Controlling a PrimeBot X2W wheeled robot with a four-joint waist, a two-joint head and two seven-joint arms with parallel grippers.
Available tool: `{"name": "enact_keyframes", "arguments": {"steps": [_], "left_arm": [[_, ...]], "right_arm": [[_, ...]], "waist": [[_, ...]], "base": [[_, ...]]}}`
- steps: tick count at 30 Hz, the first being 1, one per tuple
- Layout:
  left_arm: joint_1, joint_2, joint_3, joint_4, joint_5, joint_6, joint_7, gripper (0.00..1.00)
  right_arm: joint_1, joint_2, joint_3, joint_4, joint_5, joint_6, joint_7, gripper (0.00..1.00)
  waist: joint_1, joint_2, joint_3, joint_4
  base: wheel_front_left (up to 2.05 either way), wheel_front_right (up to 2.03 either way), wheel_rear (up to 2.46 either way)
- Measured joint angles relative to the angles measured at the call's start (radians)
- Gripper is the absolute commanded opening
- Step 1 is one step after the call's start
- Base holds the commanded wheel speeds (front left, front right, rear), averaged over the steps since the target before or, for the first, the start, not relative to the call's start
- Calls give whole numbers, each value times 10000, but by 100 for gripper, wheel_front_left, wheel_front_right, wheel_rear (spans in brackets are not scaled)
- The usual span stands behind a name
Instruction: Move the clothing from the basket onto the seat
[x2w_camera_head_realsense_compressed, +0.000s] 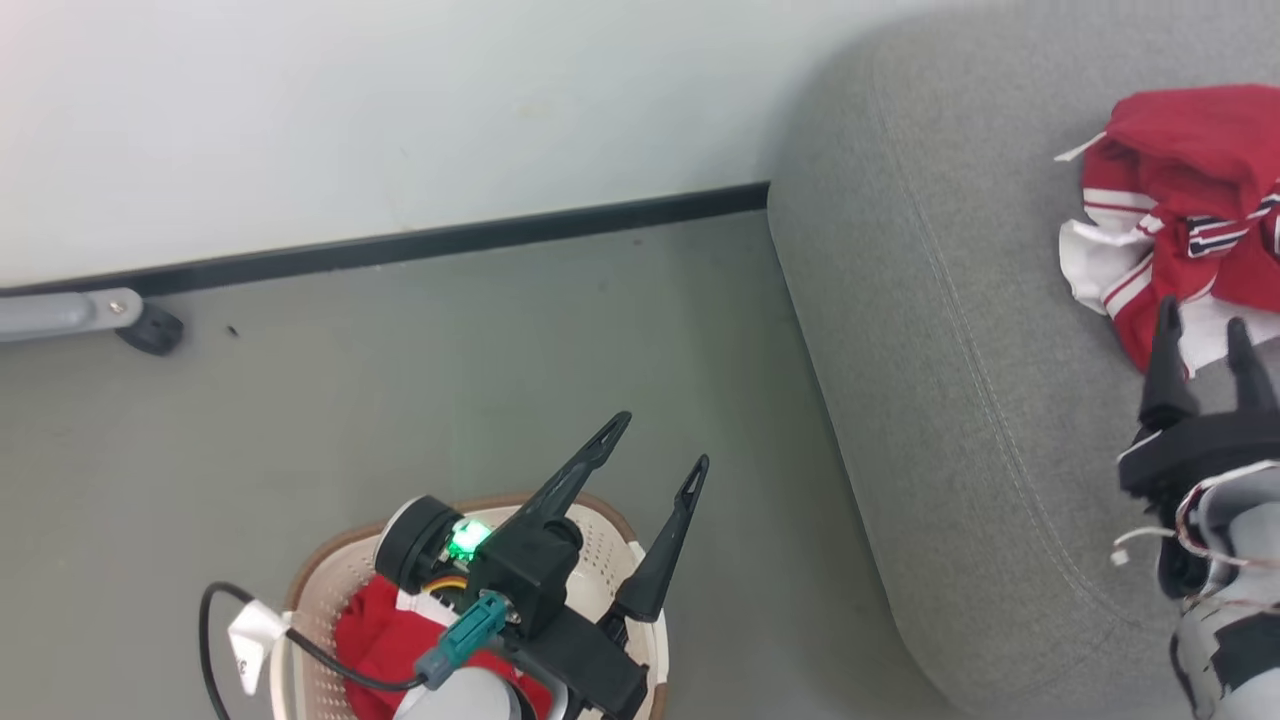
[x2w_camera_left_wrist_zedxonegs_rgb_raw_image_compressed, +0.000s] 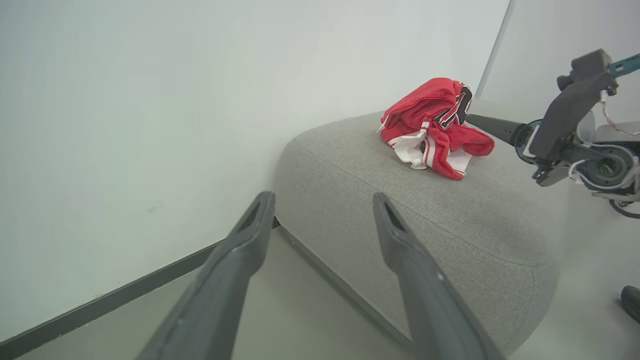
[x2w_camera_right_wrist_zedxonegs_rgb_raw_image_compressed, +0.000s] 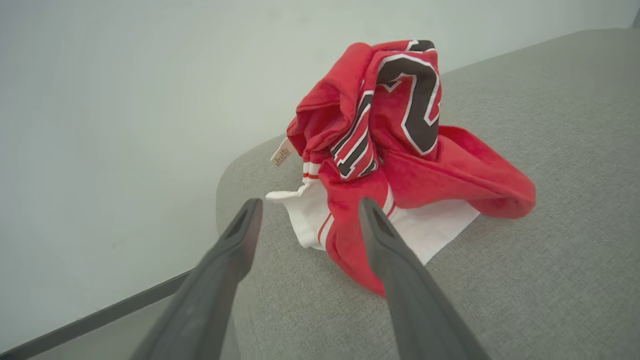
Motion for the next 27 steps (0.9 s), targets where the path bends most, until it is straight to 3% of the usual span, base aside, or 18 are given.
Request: {"name": "enact_keyframes", "arguments": {"steps": [17,27], "left_arm": [[1677,203,765,343,-692,510,-328,100],[2377,374,1682,525,-959,765,-437,100]], "right_arm": [[2251,771,924,-2086,-800,293,0,100],[3353,999,1413,-3039,-1285,332,0,100]], "waist": [[0,0,-1668,950],[1,1,-2220,1349]], "base": [[0,0,0],[0,0,0]]}}
